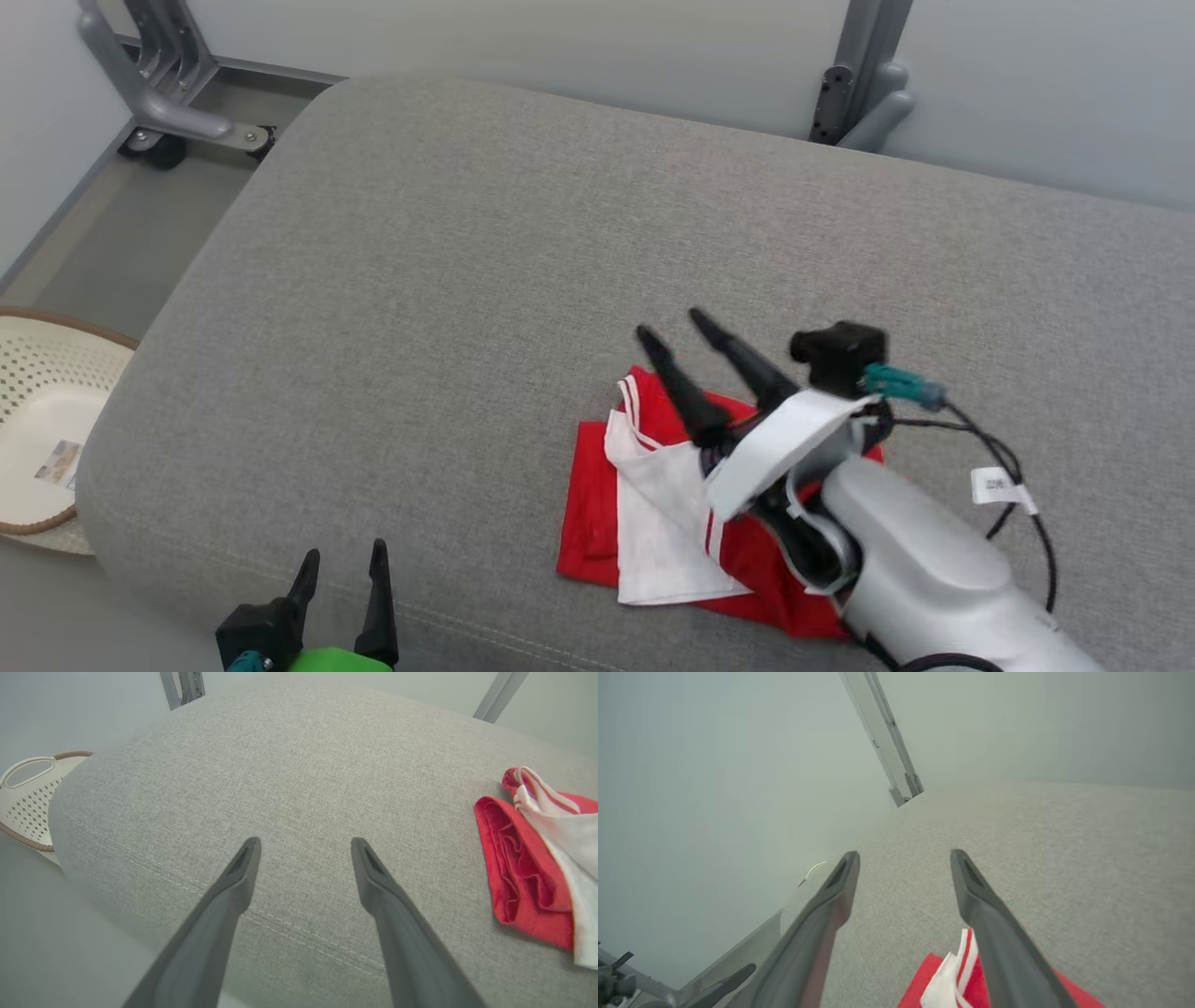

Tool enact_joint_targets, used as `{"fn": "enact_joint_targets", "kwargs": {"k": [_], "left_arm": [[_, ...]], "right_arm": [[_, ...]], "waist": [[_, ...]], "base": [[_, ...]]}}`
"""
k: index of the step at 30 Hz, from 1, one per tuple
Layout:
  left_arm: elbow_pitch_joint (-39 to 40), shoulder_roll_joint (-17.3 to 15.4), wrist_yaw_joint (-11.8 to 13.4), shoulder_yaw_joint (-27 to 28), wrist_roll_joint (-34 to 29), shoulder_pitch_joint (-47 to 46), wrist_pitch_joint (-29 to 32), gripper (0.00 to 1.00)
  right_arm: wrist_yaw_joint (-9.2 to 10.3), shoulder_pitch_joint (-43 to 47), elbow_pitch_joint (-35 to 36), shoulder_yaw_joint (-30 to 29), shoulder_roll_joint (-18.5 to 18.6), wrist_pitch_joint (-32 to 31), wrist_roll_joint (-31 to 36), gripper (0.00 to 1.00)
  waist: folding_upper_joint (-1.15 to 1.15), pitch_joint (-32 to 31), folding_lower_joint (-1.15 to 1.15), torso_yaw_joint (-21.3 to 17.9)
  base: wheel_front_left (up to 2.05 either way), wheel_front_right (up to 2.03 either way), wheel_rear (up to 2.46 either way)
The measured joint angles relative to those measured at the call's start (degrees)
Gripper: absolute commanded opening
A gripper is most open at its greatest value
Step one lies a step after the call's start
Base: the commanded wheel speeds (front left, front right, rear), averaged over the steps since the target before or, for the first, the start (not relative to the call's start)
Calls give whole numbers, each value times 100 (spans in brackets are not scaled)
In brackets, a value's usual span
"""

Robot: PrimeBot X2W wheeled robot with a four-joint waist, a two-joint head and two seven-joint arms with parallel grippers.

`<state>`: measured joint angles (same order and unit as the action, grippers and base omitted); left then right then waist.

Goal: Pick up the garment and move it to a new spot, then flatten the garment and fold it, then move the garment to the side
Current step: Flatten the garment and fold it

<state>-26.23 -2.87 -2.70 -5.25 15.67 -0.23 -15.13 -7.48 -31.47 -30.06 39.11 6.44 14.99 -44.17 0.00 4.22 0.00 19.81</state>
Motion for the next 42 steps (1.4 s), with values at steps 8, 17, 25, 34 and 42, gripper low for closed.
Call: {"fn": "enact_joint_targets", "kwargs": {"k": [8, 17, 25, 34, 42], "left_arm": [[58, 2, 20, 35, 27, -12, 0, 100], [47, 3, 16, -66, 36, -25, 0, 100], [9, 3, 14, -120, 43, -21, 0, 100], [-3, 1, -8, -27, 34, 58, 0, 100], [-33, 2, -4, -37, 86, 99, 0, 100]], "right_arm": [[0, 1047, 438, -1313, 538, 5, 345, 100], [0, 1681, 883, -498, 714, 5, 47, 100], [0, 1362, 376, 443, 779, -10, -319, 100], [0, 672, 160, 1655, 495, -10, -339, 0], [-1, 434, 1010, 2659, 782, -13, -1218, 100]], "waist": [[0, -12, 0, -532], [0, -29, 0, -797], [0, -32, 0, -586], [0, -29, 0, -314], [0, -58, 0, -512]], "base": [[0, 0, 0], [0, 0, 0], [0, 0, 0], [0, 0, 0], [0, 0, 0]]}}
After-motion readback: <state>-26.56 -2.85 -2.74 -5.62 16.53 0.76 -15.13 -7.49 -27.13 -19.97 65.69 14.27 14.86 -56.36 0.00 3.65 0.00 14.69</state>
